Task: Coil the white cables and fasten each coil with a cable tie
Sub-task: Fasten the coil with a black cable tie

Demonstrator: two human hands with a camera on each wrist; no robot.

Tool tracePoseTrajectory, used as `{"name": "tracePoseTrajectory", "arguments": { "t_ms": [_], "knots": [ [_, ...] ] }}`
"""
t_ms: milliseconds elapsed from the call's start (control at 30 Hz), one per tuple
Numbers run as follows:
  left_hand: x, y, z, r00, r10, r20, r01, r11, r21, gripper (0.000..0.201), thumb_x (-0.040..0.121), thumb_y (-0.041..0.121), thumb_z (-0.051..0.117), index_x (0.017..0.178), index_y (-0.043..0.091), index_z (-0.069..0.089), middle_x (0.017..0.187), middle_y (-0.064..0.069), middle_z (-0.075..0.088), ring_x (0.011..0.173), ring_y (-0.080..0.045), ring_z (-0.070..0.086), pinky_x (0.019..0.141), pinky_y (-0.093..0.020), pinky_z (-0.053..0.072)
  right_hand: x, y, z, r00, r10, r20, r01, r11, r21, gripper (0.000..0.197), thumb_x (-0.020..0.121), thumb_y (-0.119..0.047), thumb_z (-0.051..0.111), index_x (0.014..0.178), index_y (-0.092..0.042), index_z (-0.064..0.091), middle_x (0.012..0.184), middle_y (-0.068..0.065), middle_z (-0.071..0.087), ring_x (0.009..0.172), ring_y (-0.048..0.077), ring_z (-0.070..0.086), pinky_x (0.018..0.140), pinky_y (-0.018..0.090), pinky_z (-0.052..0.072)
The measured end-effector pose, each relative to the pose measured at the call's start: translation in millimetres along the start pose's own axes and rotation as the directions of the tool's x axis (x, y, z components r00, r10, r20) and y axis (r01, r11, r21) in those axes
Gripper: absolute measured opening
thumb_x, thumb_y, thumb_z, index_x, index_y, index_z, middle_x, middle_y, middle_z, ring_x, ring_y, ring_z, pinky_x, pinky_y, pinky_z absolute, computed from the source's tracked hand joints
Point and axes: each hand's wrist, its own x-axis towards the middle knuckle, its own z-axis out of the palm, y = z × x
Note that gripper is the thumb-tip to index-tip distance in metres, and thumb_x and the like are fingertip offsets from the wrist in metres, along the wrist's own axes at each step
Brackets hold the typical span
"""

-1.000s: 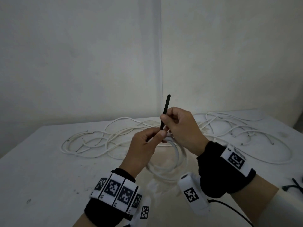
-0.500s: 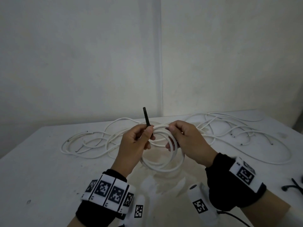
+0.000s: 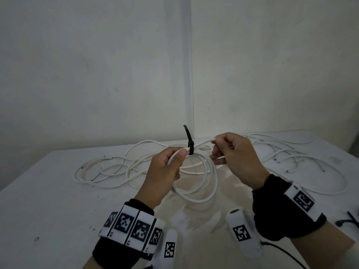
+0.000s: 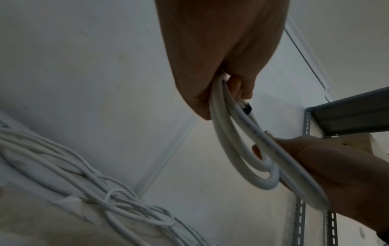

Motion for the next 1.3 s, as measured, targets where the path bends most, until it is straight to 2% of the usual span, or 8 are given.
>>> {"name": "tracePoseTrajectory", "arguments": {
  "t_ms": [267, 500, 700, 733, 800, 900, 1000, 1300],
  "knots": [
    [2, -1, 6, 1.0, -0.01, 0.024, 0.01, 1.0, -0.022, 0.019, 0.094, 0.019, 0.048, 0.083, 0.016, 0.063, 0.051, 0.012, 0.035, 0.044, -0.003, 0.029, 0.043, -0.015, 0.031, 9, -5, -9, 0.999, -0.001, -0.045, 0.001, 1.0, 0.018, 0.027, 0.096, -0.003, 0.042, 0.072, -0.007, 0.055, 0.058, 0.007, 0.049, 0.044, 0.006, 0.058, 0.049, 0.021, 0.055],
    [5, -10, -4, 0.992, -0.051, -0.113, 0.036, 0.991, -0.132, 0.021, 0.095, 0.019, 0.045, 0.084, 0.013, 0.062, 0.052, 0.01, 0.033, 0.044, -0.002, 0.029, 0.042, -0.014, 0.028, -9, 8, -5, 0.925, 0.197, 0.324, -0.173, 0.98, -0.101, 0.019, 0.097, -0.015, 0.042, 0.088, -0.006, 0.056, 0.075, 0.011, 0.06, 0.062, 0.008, 0.061, 0.058, 0.023, 0.056],
    [4, -7, -3, 0.999, -0.031, -0.039, 0.027, 0.995, -0.092, 0.016, 0.091, 0.021, 0.051, 0.099, 0.01, 0.058, 0.064, 0.005, 0.047, 0.05, -0.005, 0.041, 0.047, -0.014, 0.037, -16, 5, 6, 0.908, 0.172, 0.382, -0.161, 0.985, -0.061, 0.022, 0.098, -0.021, 0.04, 0.087, -0.008, 0.054, 0.07, 0.004, 0.068, 0.062, 0.016, 0.064, 0.056, 0.024, 0.053],
    [2, -7, -6, 0.999, -0.027, -0.017, 0.027, 0.999, -0.04, 0.025, 0.085, 0.019, 0.059, 0.11, 0.016, 0.055, 0.072, 0.006, 0.054, 0.055, -0.005, 0.049, 0.051, -0.012, 0.042, -15, 5, 7, 0.919, 0.177, 0.353, -0.176, 0.984, -0.036, 0.022, 0.098, -0.02, 0.04, 0.087, -0.007, 0.054, 0.068, 0.006, 0.067, 0.059, 0.017, 0.063, 0.053, 0.024, 0.053],
    [-2, -13, -12, 0.997, -0.011, 0.071, 0.003, 0.993, 0.117, 0.078, 0.068, 0.013, 0.077, 0.13, 0.033, 0.035, 0.099, 0.015, 0.058, 0.081, 0.001, 0.06, 0.064, -0.009, 0.049, -13, 6, 8, 0.935, 0.201, 0.294, -0.214, 0.977, 0.014, 0.023, 0.098, -0.019, 0.04, 0.086, -0.005, 0.054, 0.068, 0.009, 0.066, 0.055, 0.016, 0.063, 0.049, 0.023, 0.052],
    [-10, -20, -13, 0.978, -0.027, 0.207, -0.051, 0.929, 0.366, 0.13, 0.047, 0.018, 0.091, 0.142, 0.039, 0.006, 0.13, 0.024, 0.033, 0.113, 0.009, 0.044, 0.08, -0.001, 0.04, -14, 11, 10, 0.939, 0.232, 0.255, -0.259, 0.963, 0.074, 0.022, 0.098, -0.019, 0.04, 0.088, -0.006, 0.054, 0.068, 0.01, 0.065, 0.058, 0.017, 0.063, 0.052, 0.023, 0.055],
    [-8, -31, -12, 0.977, 0.049, 0.209, -0.144, 0.872, 0.468, 0.13, 0.044, 0.025, 0.092, 0.136, 0.044, 0.003, 0.135, 0.019, 0.022, 0.113, 0.015, 0.035, 0.08, 0.001, 0.037, -17, 16, 14, 0.941, 0.241, 0.239, -0.278, 0.952, 0.132, 0.02, 0.098, -0.019, 0.039, 0.088, -0.006, 0.052, 0.064, 0.007, 0.066, 0.058, 0.018, 0.064, 0.054, 0.025, 0.057],
    [-7, -35, -13, 0.975, 0.133, 0.18, -0.205, 0.852, 0.481, 0.124, 0.043, 0.03, 0.092, 0.133, 0.043, 0.008, 0.134, 0.018, 0.026, 0.112, 0.007, 0.039, 0.086, -0.006, 0.037, -20, 20, 17, 0.947, 0.215, 0.237, -0.248, 0.962, 0.117, 0.02, 0.099, -0.021, 0.037, 0.089, -0.008, 0.049, 0.073, 0.011, 0.066, 0.061, 0.018, 0.066, 0.057, 0.026, 0.057]
  ]
}}
